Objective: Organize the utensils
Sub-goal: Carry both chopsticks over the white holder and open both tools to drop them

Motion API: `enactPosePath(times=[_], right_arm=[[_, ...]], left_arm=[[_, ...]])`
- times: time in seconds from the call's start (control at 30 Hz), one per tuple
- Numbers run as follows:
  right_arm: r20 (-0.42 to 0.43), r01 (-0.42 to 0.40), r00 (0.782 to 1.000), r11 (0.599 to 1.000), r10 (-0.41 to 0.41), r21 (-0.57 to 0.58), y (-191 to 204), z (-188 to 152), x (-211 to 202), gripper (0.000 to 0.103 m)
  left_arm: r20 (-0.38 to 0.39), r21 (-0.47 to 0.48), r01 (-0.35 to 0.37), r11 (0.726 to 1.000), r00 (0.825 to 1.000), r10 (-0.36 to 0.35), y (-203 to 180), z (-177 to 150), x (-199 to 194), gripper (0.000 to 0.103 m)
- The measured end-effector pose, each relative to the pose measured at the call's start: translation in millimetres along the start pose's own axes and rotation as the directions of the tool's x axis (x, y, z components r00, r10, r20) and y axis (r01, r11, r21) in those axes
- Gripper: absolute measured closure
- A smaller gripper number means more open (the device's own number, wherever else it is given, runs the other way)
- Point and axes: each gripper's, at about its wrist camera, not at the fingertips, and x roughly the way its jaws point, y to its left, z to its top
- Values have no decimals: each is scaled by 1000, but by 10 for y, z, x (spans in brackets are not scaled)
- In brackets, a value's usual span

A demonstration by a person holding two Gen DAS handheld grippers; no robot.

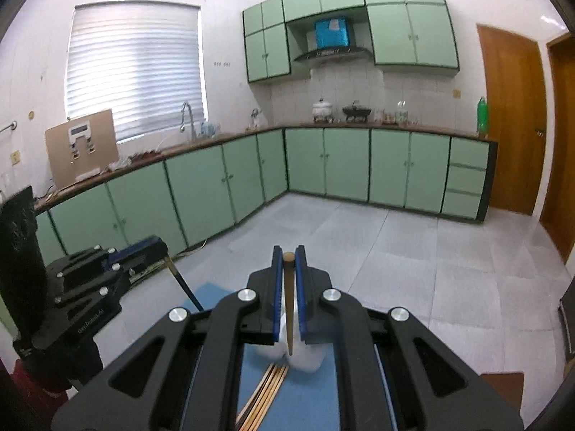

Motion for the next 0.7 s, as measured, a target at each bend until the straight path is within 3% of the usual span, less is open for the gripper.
enactPosePath(times=[0.17, 0.53, 0.57, 0.63, 0.7], right_arm=[[6, 24, 1000, 1000, -24, 18, -160, 92, 342, 97], [-161, 57, 986, 998, -52, 29, -186, -380, 1056, 96], [-164, 58, 985, 998, -51, 36, -185, -412, 1065, 95], [-163, 67, 985, 997, -59, 45, -211, -433, 1047, 88], [-147, 84, 986, 995, -74, 60, -249, -440, 963, 75]], left_arm=[[30, 10, -27, 1000, 999, 27, 33, 92, 342, 97], [-134, 1, -16, 1000, 991, 16, 38, -428, 1029, 96], [-140, 0, -18, 1000, 990, 18, 43, -457, 1027, 94], [-150, -5, -24, 1000, 988, 23, 75, -483, 1022, 81], [-145, -10, -31, 999, 989, 29, 97, -493, 936, 74]])
